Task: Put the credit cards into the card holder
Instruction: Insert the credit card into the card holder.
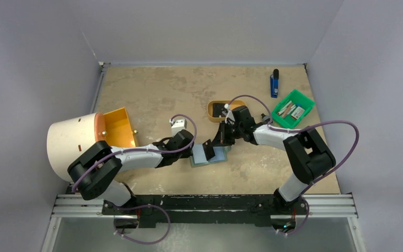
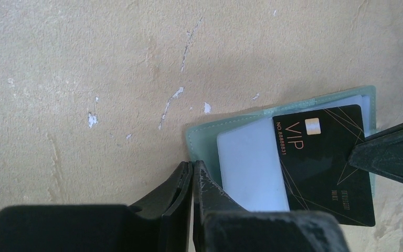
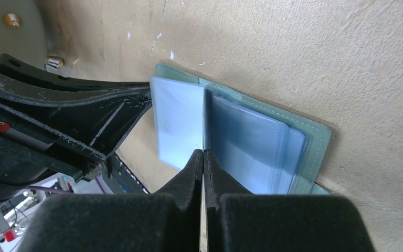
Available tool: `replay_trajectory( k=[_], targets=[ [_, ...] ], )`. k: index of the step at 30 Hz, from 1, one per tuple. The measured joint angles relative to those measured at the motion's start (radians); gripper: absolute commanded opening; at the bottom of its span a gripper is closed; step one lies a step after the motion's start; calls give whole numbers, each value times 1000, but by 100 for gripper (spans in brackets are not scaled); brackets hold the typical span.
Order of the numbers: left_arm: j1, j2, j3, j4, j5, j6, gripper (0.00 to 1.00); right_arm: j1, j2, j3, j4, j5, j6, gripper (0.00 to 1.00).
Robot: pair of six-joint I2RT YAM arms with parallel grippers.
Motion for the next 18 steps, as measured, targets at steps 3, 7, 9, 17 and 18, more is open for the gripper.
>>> replay_trajectory(
  k=[3,7,9,17,18],
  targets=[
    [0,3,0,4,-2,0,0,0,0,-4,0,5,2,0],
    [0,6,0,11,-5,0,0,0,2,-16,5,12,7,0],
    [0,10,0,17,-5,0,0,0,6,-24,18,11,11,0],
    [0,25,0,50,-8,-1,0,0,21,-79,93,-8,56,0],
    [0,26,0,52,-8,-1,0,0,21,-85,105,-7,64,0]
  ],
)
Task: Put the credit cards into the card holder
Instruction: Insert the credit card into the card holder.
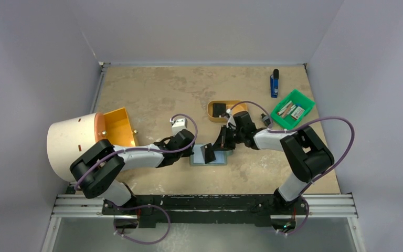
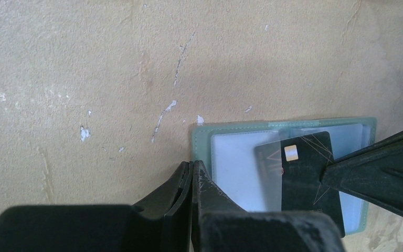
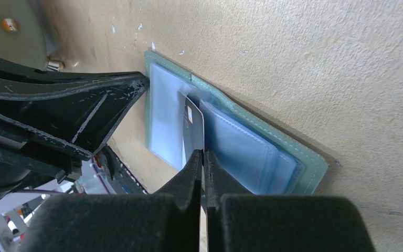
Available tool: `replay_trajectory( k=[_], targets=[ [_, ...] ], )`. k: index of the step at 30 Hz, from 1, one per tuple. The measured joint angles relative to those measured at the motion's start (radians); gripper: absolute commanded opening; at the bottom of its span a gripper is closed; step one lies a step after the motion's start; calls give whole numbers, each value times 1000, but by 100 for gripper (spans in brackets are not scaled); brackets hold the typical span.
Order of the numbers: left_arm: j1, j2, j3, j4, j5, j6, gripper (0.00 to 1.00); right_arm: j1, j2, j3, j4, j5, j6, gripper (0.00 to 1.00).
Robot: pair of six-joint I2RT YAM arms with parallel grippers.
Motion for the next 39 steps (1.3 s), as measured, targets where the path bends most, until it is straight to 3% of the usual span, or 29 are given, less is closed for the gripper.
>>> replay_trajectory(
  k=[39],
  targets=[
    [0,-9,-17,18,-4,-18,0,6,40,-123,291,35,325,0]
  ],
)
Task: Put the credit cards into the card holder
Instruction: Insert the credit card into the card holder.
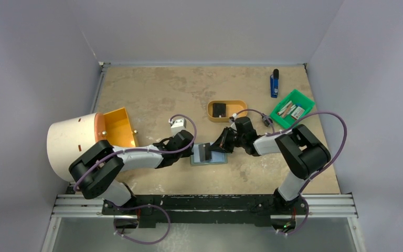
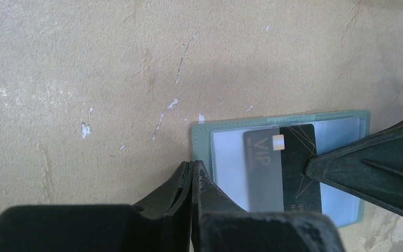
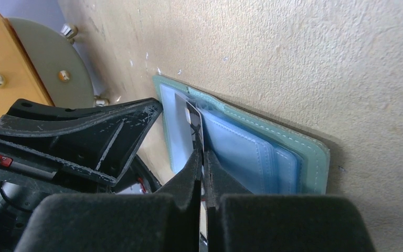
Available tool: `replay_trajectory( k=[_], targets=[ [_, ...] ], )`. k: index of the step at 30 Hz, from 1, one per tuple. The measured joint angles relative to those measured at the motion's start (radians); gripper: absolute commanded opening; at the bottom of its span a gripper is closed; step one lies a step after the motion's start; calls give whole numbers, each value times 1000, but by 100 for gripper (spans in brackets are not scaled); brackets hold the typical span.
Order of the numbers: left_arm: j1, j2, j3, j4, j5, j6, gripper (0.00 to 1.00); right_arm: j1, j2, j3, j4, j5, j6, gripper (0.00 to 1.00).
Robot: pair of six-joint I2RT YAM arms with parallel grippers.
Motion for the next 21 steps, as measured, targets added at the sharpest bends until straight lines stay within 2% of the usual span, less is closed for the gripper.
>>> replay_trajectory(
  k=[21],
  targets=[
    [0,-8,-11,5,-3,-7,0,44,25,13,38,-1,10,0]
  ],
)
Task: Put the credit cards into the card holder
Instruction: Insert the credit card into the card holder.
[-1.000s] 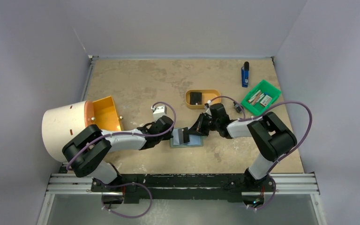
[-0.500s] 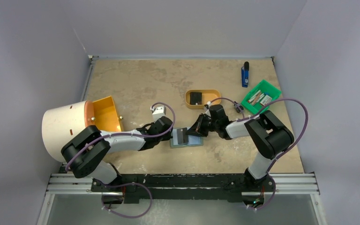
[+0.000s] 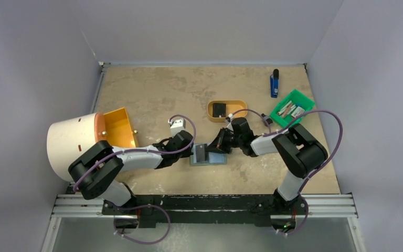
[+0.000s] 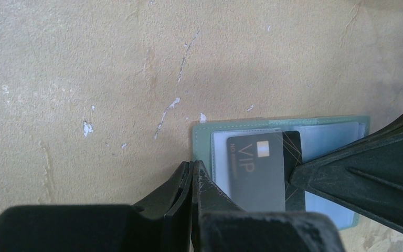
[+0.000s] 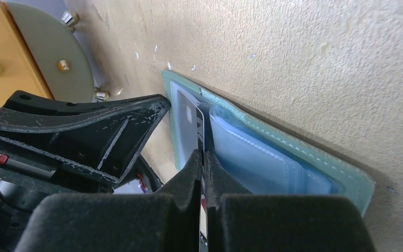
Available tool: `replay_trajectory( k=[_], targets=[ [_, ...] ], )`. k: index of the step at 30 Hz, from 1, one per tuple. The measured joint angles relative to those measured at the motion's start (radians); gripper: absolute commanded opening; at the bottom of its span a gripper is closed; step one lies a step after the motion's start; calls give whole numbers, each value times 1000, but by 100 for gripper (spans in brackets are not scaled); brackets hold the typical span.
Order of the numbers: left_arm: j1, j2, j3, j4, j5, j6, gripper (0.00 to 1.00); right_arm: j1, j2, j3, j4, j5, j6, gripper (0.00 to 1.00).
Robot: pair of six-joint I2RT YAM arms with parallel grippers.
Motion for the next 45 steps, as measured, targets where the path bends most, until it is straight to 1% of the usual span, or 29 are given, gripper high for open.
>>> replay_trajectory(
  k=[10,11,13,14,16,19,22,34,37,39,40,42,45],
  targets=[
    [0,-2,-5,10,1,0,0,21,38,14,23,0,15,0],
    [0,-2,-5,10,1,0,0,23,39,16,24,0,15,5],
    [0,-2,-5,10,1,0,0,24,37,18,22,2,14,21],
    [0,-2,-5,10,1,0,0,24,35,18,18,4,13,27],
    [0,-3,-7,12,1,-1,0,27,27,18,3,14,14,33],
    [0,-5,-11,18,1,-1,0,30,-4,18,-15,21,7,37],
    [0,-5,-11,19,1,-1,0,30,-16,18,-29,23,2,39],
    [0,-6,-13,21,1,-1,0,37,3,39,-40,-8,-15,40],
    [0,-14,-13,5,0,0,0,39,-5,57,-88,-5,-43,41],
    [0,-32,-13,-29,-2,0,0,41,-39,74,-155,6,-75,45],
    [0,-43,-13,-52,-5,0,2,41,-70,81,-196,21,-94,47],
    [0,-68,-13,-103,-13,2,9,41,-140,101,-284,48,-134,49],
    [0,-122,-11,-164,-23,8,20,41,-253,152,-422,92,-201,48]
  ],
)
